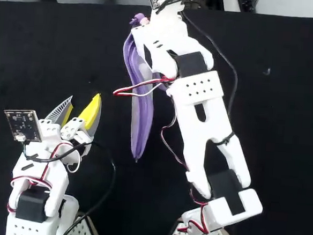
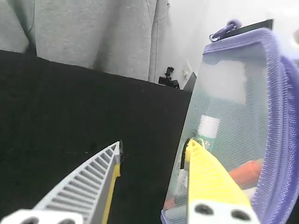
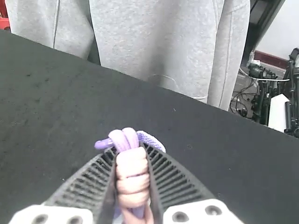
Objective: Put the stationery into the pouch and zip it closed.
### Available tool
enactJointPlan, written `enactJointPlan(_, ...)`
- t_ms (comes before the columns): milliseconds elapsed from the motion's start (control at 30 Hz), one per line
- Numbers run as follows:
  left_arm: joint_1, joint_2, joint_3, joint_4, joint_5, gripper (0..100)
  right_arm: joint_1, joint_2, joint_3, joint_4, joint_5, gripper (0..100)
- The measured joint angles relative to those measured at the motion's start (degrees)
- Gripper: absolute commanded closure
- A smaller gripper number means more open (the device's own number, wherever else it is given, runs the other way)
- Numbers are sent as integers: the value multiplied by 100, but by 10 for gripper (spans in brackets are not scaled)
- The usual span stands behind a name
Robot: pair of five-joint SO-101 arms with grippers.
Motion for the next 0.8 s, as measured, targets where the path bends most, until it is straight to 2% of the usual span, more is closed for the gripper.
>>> enactJointPlan(133, 0, -9, 0, 0, 9, 777, -44, 501, -281, -9, 0, 926)
enactJointPlan(300, 0, -9, 0, 0, 26, 777, -290, 1503, -1468, 176, -9, 832)
enactJointPlan(533, 9, -18, 0, 0, 26, 777, -316, 2374, -3077, 1354, -9, 815)
enactJointPlan(800, 9, -18, 0, 0, 26, 777, -334, 2646, -4879, 3007, -9, 814)
